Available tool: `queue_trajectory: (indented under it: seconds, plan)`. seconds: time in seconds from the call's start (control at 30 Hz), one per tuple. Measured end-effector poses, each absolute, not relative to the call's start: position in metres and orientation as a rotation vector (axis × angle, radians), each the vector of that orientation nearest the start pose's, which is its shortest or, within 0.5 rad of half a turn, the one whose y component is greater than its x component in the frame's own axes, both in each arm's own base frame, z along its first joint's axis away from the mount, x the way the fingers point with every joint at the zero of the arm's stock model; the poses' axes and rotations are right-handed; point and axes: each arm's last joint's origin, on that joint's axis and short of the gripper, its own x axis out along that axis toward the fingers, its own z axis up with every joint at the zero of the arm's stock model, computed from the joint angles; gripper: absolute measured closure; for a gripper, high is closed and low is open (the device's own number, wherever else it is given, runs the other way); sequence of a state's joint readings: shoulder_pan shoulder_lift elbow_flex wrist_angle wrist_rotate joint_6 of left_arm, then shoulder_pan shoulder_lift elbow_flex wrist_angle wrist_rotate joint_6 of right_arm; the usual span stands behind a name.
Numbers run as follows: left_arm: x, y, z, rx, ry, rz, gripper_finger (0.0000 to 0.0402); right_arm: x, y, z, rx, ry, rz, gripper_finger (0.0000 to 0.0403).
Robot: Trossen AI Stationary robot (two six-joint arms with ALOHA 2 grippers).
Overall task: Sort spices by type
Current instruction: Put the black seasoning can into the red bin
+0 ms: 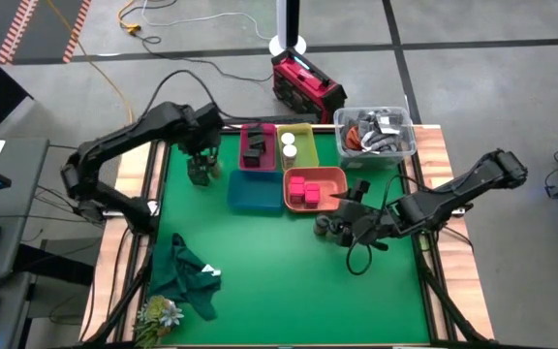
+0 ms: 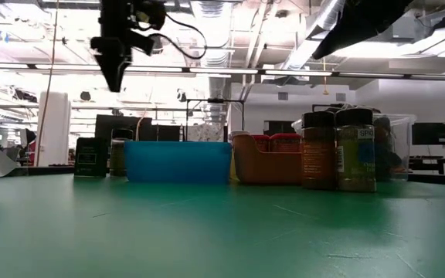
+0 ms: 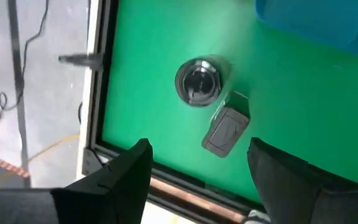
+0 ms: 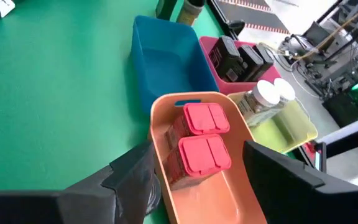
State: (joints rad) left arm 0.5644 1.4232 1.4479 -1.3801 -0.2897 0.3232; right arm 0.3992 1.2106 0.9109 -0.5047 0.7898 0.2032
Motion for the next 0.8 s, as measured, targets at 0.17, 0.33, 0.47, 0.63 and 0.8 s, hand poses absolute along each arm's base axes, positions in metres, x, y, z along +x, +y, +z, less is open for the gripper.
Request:
queue_trajectory:
  seconds: [0.17, 0.33, 0.47, 0.63, 0.8]
  plan:
    - [0.182, 0.122, 0.323, 0.039, 1.401, 0.532, 0.0152, 0.233, 0.076, 0.285, -0.321, 0.594, -0.4, 0.0129]
    - [0.163, 0.11, 0.299, 0.045, 1.367, 0.543, 0.0152, 0.236, 0.077, 0.31, -0.38, 0.559, -0.369, 0.0129]
    - [0.157, 0.106, 0.282, 0.063, 1.376, 0.521, 0.0152, 0.238, 0.075, 0.322, -0.43, 0.554, -0.34, 0.0129]
    - [0.163, 0.109, 0.263, 0.095, 1.388, 0.451, 0.0152, 0.242, 0.069, 0.326, -0.406, 0.549, -0.293, 0.0129]
    - [0.174, 0.118, 0.252, 0.147, 1.422, 0.368, 0.0152, 0.246, 0.061, 0.323, -0.377, 0.565, -0.324, 0.0129]
